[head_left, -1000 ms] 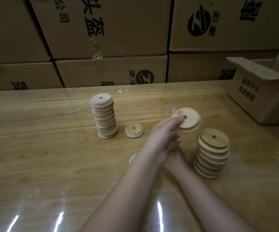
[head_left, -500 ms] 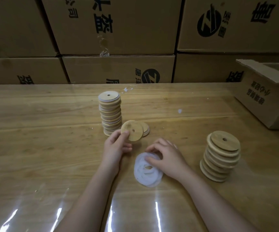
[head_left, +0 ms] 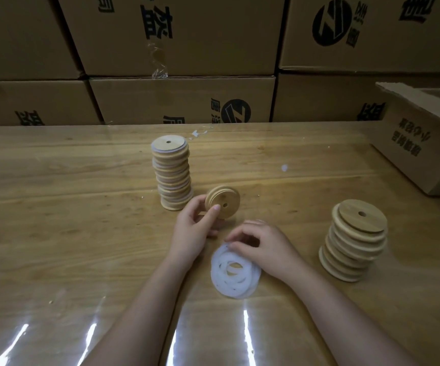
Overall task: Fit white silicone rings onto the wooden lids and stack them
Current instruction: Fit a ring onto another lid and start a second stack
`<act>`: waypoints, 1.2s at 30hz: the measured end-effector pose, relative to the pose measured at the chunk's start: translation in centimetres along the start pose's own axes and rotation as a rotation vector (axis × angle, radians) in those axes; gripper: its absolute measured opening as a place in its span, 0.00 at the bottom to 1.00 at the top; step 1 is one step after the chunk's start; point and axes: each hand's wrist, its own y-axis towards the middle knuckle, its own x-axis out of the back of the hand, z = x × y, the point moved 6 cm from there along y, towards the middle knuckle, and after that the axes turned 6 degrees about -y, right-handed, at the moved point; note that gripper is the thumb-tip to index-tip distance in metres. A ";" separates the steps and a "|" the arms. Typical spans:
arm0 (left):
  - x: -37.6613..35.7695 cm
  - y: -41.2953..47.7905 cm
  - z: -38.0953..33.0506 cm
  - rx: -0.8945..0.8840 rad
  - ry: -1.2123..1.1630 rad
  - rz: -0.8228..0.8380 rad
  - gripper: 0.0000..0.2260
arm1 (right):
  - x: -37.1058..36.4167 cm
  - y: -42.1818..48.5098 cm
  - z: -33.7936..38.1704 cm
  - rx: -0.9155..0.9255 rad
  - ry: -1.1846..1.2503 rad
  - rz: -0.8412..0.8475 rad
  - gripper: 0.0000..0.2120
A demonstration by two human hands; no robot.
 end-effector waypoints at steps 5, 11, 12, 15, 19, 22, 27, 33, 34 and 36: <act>0.1 -0.1 -0.1 -0.023 0.001 -0.016 0.05 | 0.3 -0.1 -0.4 -0.052 0.002 -0.095 0.03; -0.2 -0.1 -0.2 -0.020 0.001 -0.010 0.05 | -0.6 0.1 -0.1 0.065 -0.132 0.007 0.08; -0.2 -0.1 -0.2 -0.020 0.011 -0.007 0.05 | -0.7 0.1 -0.1 0.073 -0.152 0.014 0.07; -0.2 -0.1 -0.1 -0.018 0.046 -0.009 0.05 | -0.5 0.1 -0.1 0.060 -0.115 0.001 0.04; -0.1 0.0 0.4 -0.002 0.080 -0.023 0.06 | 0.0 0.1 0.4 0.086 -0.093 -0.067 0.03; -0.2 0.1 0.8 0.014 0.118 -0.010 0.07 | 0.4 -0.1 0.8 0.114 -0.094 -0.121 0.02; -0.3 0.1 0.4 -0.026 0.170 -0.008 0.09 | -0.6 0.1 0.7 0.132 -0.139 0.006 0.04; -0.4 -0.2 -0.6 -0.137 0.246 -0.001 0.13 | -0.6 0.1 0.5 0.137 -0.143 -0.003 0.05; -0.3 -0.2 -0.8 -0.148 0.249 -0.006 0.13 | -0.7 0.1 0.5 0.140 -0.151 0.002 0.06; -0.3 -0.2 -0.8 -0.149 0.242 0.001 0.13 | -0.7 0.0 0.6 0.150 -0.151 0.002 0.04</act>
